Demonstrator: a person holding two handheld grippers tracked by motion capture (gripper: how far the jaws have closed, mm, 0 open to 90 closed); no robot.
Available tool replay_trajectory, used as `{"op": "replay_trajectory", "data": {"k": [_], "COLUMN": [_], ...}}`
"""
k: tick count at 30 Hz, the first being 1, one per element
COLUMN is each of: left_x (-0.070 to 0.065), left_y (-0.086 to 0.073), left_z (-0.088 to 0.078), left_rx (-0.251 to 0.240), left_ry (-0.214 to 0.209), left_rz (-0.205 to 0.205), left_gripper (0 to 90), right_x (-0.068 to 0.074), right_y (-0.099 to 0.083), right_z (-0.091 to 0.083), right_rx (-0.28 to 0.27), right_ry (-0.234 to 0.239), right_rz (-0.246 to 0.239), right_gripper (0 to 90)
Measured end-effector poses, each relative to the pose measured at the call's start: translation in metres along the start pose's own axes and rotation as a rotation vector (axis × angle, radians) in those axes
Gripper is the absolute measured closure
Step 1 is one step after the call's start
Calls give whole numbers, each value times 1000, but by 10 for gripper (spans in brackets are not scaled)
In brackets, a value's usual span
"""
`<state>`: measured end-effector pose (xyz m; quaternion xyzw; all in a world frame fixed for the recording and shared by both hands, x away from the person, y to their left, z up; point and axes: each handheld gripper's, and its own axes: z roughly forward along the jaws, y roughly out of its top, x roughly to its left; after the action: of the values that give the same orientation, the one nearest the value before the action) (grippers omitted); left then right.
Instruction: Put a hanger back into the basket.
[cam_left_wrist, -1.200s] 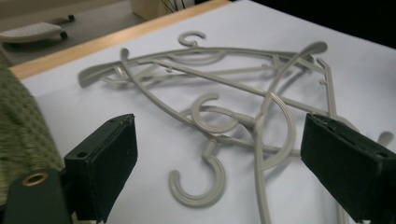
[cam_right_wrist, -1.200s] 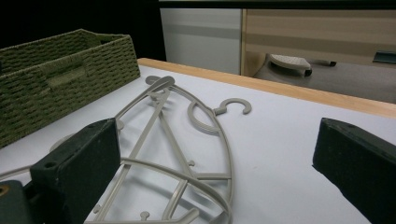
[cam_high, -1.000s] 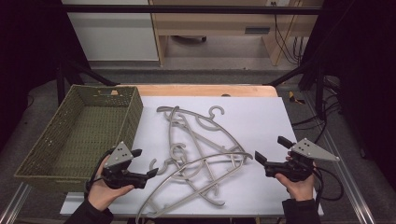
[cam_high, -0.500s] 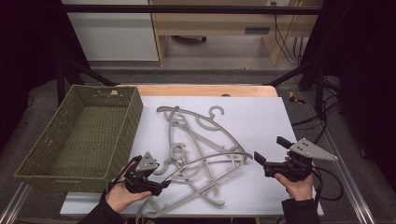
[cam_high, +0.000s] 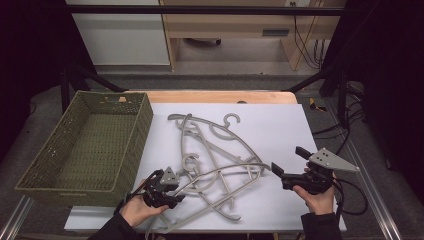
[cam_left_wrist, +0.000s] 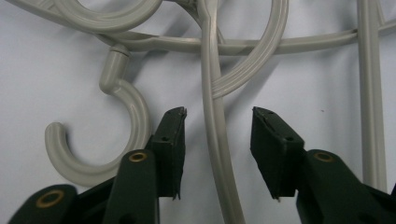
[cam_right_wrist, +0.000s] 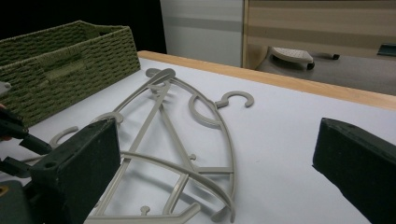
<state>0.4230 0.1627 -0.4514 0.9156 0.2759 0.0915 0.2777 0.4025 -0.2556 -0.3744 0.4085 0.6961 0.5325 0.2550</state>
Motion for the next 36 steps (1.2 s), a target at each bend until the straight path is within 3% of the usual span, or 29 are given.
{"op": "replay_trajectory", "data": {"k": [11,21,24,30,36], "left_x": [-1,-2,-3,-4,-3], "left_y": [1,1,1,2,2], "left_z": [7,3,2,-13,-25], "left_rx": [19,7,-7,-82,-142], "left_ry": [20,21,14,9,27], "left_rz": [-41,-85,-86,-96,-115], "left_gripper": [779,808,809,811,813], "right_x": [0,0,0,-1,-2], "right_y": [0,0,0,1,1], "right_z": [0,0,-1,-3,-4], "right_rx": [-4,-4,-5,-11,-13], "right_ry": [-2,0,0,0,1], "right_rz": [1,1,3,3,5], "right_gripper": [10,10,10,11,14]}}
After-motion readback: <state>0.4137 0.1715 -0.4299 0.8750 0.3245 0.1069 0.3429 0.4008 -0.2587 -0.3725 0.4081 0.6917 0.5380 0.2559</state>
